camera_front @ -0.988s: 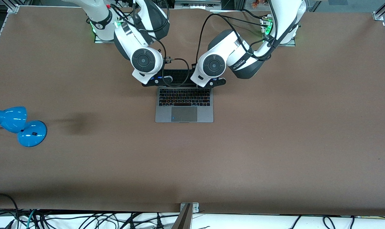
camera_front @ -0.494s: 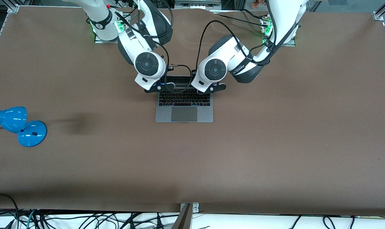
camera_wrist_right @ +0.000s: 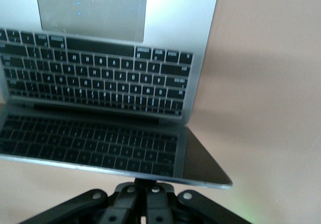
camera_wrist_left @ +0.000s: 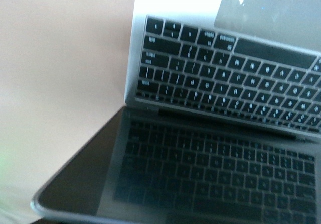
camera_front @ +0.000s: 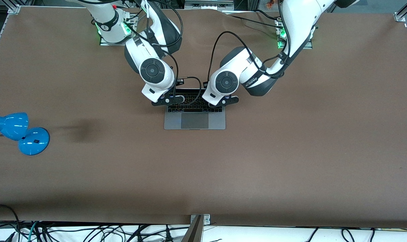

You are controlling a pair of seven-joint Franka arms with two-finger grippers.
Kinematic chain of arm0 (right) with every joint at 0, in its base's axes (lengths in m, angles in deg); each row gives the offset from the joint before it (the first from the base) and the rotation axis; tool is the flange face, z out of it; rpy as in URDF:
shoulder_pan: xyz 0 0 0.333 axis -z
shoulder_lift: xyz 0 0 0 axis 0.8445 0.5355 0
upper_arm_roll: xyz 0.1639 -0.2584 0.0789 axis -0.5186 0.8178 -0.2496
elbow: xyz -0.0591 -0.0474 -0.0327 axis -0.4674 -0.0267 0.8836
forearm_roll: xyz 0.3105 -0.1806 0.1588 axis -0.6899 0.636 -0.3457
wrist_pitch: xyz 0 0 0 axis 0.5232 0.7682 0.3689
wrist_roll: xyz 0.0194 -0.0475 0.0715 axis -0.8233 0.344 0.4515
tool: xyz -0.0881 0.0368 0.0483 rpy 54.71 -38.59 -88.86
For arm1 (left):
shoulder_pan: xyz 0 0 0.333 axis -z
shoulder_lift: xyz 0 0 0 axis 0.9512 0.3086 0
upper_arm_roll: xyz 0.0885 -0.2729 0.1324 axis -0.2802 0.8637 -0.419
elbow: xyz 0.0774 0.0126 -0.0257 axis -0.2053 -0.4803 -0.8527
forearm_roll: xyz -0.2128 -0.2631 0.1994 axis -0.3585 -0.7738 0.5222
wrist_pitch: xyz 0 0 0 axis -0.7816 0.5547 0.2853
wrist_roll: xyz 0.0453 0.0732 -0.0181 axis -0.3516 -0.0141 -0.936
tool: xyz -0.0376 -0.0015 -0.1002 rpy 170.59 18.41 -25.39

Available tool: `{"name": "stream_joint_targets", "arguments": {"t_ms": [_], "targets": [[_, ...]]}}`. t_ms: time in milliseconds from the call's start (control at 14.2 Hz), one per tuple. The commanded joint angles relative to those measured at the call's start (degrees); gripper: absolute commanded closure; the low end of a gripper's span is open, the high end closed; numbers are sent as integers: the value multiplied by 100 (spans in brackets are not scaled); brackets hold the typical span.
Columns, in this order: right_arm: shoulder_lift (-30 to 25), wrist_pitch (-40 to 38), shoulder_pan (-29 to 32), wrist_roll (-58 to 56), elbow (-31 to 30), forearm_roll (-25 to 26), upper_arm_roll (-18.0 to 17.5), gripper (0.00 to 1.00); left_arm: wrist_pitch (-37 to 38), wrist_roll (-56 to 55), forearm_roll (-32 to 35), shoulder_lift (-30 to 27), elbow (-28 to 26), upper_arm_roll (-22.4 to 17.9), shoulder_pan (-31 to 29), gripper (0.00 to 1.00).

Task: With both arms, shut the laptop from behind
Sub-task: 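Push the screen down toward the keyboard with both grippers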

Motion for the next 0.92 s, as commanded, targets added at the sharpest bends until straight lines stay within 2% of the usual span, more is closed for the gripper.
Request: {"name": "stream_joint_targets", "arguments": {"t_ms": [0,494,847], "targets": [[138,199,101,-15,160,216,-24,100,31,13,369,461,489,-9,19,100],[331,752,391,-375,160,207,-24,100,13,13,774,1120,1087,-27,37,100],[893,1252,391,-366,248,198,-33,100,-145,13,906,1376,1246,-36,46,100]]}}
